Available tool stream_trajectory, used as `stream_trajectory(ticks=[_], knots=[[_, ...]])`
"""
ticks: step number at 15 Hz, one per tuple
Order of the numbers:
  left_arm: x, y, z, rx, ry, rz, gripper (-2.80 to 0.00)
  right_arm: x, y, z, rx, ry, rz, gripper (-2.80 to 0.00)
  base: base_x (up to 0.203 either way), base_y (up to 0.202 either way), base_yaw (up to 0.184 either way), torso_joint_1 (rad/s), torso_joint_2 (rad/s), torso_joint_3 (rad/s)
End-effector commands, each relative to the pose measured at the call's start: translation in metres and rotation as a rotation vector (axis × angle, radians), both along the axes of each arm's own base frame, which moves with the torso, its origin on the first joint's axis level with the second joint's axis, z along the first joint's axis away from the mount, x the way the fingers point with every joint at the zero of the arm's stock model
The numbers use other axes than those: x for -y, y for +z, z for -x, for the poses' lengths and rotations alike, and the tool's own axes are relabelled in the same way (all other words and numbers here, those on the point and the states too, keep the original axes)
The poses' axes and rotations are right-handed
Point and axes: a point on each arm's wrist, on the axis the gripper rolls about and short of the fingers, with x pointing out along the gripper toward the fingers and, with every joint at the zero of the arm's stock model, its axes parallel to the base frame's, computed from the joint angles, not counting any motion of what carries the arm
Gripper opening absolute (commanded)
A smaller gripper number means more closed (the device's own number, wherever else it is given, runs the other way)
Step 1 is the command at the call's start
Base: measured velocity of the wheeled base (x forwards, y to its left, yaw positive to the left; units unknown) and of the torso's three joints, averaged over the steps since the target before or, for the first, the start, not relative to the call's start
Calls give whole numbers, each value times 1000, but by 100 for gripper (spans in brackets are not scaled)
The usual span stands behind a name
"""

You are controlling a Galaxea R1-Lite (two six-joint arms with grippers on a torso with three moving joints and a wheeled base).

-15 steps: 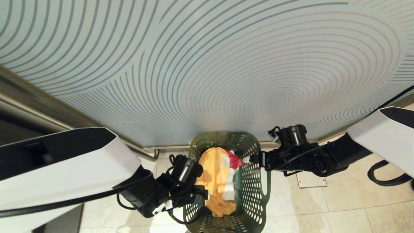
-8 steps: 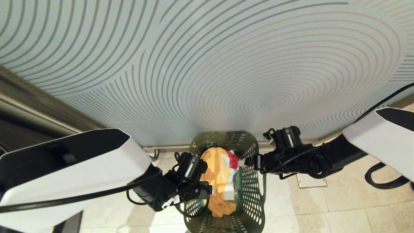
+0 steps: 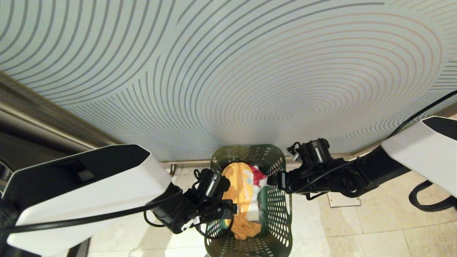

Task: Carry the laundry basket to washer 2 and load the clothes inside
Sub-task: Pick up the clothes basket and put it beside the washing machine

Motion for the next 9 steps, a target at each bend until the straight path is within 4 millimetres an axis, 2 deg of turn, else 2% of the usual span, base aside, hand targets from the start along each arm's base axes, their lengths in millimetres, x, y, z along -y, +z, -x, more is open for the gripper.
stream_trajectory(ticks=[1, 4, 9], knots=[[2, -7, -2, -1, 3, 18, 0, -2, -7, 0, -16, 6, 4, 0, 0, 0, 0, 0, 0, 0], [4, -12, -1, -7, -2, 17, 0, -5, -14, -1, 1, 9, -2, 0, 0, 0, 0, 0, 0, 0], [10, -6, -5, 4, 16, 59, 0, -11, -16, 1, 14, 23, 1, 0, 0, 0, 0, 0, 0, 0]])
